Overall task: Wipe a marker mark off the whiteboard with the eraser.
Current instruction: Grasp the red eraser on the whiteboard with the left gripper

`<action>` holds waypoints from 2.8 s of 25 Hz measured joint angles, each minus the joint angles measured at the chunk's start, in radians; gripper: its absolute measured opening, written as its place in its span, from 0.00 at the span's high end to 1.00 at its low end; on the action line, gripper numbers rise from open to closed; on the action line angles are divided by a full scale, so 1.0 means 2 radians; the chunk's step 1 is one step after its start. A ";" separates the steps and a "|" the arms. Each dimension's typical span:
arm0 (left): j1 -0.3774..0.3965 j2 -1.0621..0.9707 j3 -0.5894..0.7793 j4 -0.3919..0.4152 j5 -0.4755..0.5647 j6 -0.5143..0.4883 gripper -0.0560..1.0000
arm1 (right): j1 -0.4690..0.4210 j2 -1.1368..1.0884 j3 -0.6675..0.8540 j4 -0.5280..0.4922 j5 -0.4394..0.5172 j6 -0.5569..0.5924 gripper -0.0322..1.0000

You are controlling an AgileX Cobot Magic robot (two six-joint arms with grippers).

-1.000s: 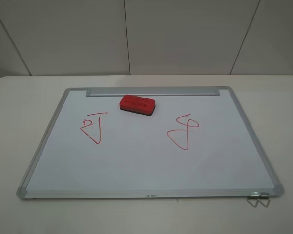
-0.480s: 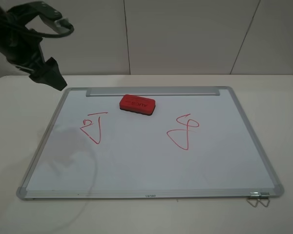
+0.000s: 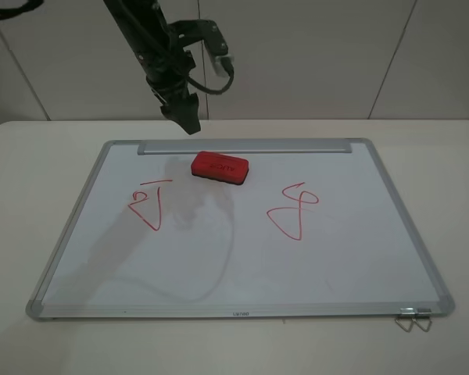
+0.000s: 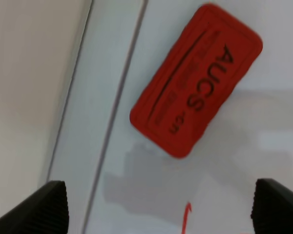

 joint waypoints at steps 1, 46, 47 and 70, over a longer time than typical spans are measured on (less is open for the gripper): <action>-0.007 0.011 -0.015 0.001 0.002 0.011 0.24 | 0.000 0.000 0.000 0.000 0.000 0.000 0.28; -0.045 0.098 -0.044 0.027 0.027 0.153 0.24 | 0.000 0.000 0.000 0.000 0.000 0.000 0.28; -0.047 0.100 -0.044 0.027 0.022 0.155 0.24 | 0.000 0.000 0.000 0.000 0.000 0.000 0.28; -0.048 0.119 -0.045 0.044 -0.019 0.170 0.24 | 0.000 0.000 0.000 0.000 0.000 0.000 0.28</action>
